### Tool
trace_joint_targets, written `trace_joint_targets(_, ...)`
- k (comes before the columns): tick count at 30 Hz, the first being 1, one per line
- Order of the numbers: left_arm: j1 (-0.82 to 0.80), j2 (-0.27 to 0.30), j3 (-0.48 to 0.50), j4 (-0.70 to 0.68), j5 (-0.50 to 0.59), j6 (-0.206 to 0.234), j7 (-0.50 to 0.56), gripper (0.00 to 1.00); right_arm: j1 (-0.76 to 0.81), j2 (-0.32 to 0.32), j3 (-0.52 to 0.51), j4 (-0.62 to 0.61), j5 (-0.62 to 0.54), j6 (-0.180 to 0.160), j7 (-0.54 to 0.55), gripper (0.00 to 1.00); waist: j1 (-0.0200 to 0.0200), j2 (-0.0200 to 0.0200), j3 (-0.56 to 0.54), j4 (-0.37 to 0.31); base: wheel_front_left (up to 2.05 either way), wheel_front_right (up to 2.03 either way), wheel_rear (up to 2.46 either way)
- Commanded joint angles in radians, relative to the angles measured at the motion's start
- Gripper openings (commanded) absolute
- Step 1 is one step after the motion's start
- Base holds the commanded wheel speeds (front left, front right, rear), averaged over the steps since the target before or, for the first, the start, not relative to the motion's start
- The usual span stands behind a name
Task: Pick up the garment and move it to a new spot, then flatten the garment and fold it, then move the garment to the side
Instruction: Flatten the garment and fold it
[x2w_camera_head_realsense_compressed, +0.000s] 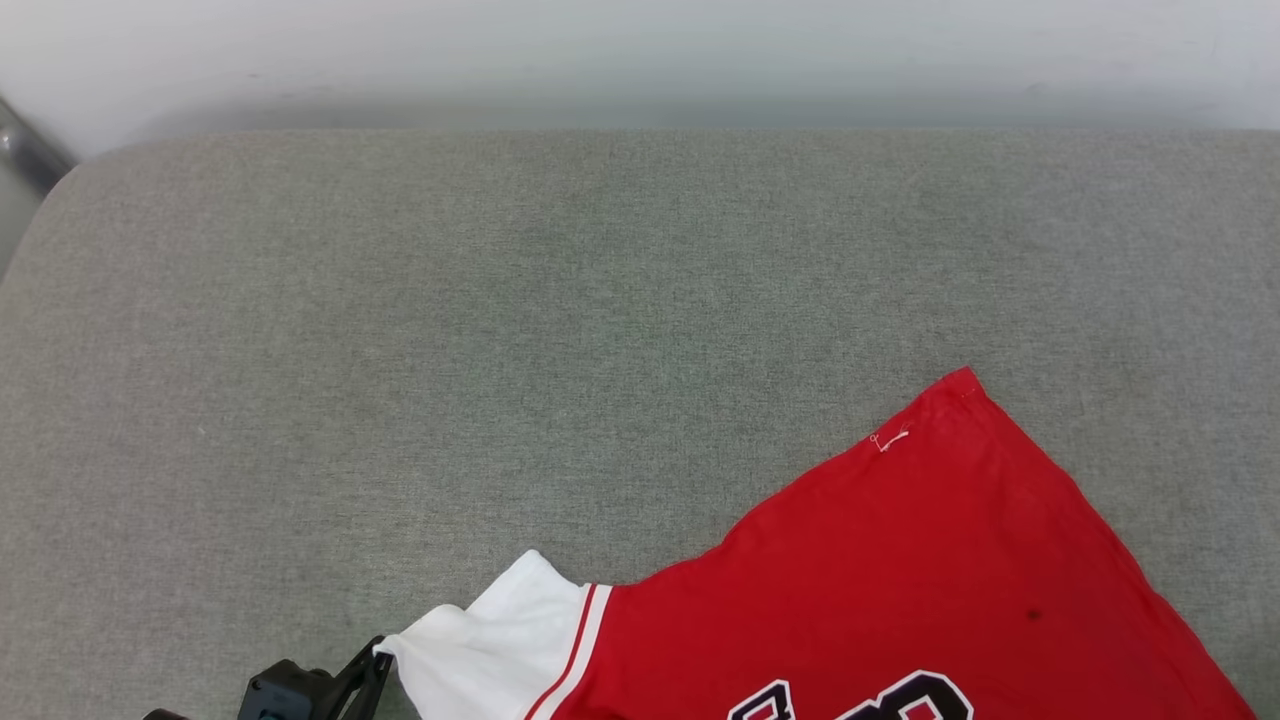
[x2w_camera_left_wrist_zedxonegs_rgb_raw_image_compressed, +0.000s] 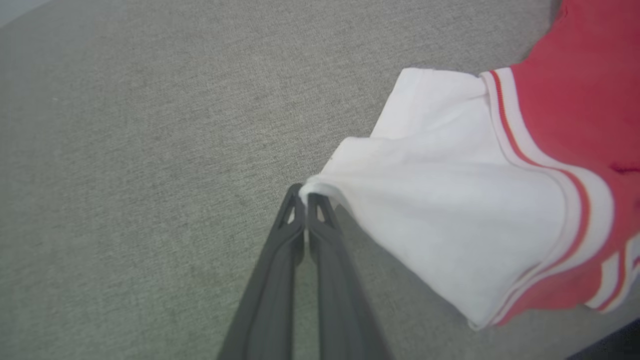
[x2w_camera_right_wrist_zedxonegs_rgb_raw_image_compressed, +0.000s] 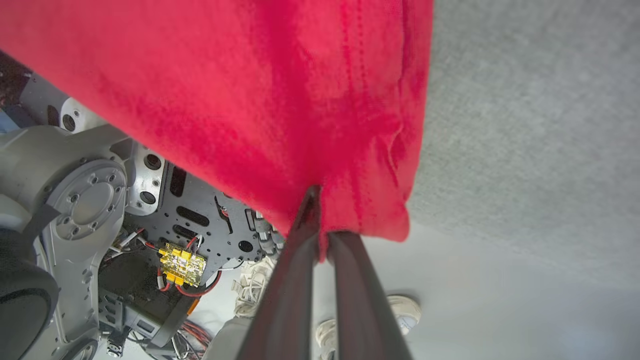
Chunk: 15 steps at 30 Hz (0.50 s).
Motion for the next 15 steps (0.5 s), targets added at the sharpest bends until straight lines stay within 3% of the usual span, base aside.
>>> trace_joint_targets(1, -0.003, -0.001, 0.004, 0.005, 0.006, -0.001, -0.005, 0.0, 0.002, 0.01, -0.028, 0.007, -0.002, -0.001, -0.01, 0.17, 0.0001, 0.0, -0.001, 0.0, 0.0, 0.0, 0.0)
trace_joint_targets(2, -0.003, -0.001, 0.004, 0.006, 0.007, -0.001, -0.005, 0.0, -0.001, 0.015, -0.048, 0.008, 0.001, -0.001, -0.01, 0.47, 0.0001, 0.0, -0.002, 0.0, 0.0, 0.0, 0.0)
trace_joint_targets(3, -0.003, -0.002, 0.004, 0.007, 0.008, -0.001, -0.005, 0.0, -0.01, 0.017, -0.071, 0.004, -0.001, -0.001, -0.013, 0.95, 0.0001, 0.0, -0.004, 0.001, 0.0, 0.0, 0.0)
trace_joint_targets(4, -0.003, -0.002, 0.004, 0.007, 0.009, -0.001, -0.005, 0.0, -0.023, 0.021, -0.1, -0.002, -0.004, -0.001, -0.019, 1.0, 0.0001, 0.0, -0.006, 0.002, 0.0, 0.0, 0.0)
trace_joint_targets(9, -0.003, -0.002, 0.001, 0.002, 0.011, 0.001, -0.004, 0.0, -0.09, 0.011, -0.232, -0.073, -0.015, -0.001, -0.018, 1.0, 0.0001, 0.0, -0.01, 0.016, 0.0, 0.0, 0.0)
trace_joint_targets(15, -0.035, -0.01, -0.006, -0.017, 0.03, 0.002, 0.008, 0.0, -0.228, -0.016, -0.314, -0.199, -0.044, -0.001, 0.071, 1.0, 0.0001, 0.0, 0.017, 0.056, 0.0, 0.0, 0.0)
